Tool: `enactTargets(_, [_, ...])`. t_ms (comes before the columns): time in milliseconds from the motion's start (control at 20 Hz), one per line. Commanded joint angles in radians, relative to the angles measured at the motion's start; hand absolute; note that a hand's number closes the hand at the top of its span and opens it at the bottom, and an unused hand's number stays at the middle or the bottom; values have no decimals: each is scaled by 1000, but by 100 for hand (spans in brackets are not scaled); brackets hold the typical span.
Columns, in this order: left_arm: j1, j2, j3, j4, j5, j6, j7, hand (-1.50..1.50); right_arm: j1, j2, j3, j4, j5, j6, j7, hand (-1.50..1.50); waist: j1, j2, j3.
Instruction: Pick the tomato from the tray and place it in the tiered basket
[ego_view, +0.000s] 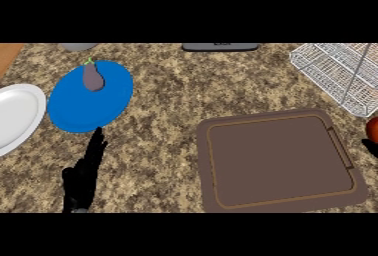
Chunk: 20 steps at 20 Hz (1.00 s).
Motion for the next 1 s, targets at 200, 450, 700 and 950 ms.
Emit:
enactTargets(200, [56,-3,-7,31,-8,-5,15,0,-103,-157,-181,-262,-72,41,86,150,2,4,-7])
enactTargets(450, [-19,-6,-4,19,-30,3,86,0,-171,-298,-250,-336,-140,194,163,150,4,7,-7])
enactTargets(700, [-2,-41,-3,36,-34,-2,54,0,-307,-385,-261,-135,-139,183,122,150,21,11,-6])
enactTargets(950, [-38,-61,-16,27,-73,27,90,0,-439,-392,-125,-2,-56,103,153,150,38,16,-6])
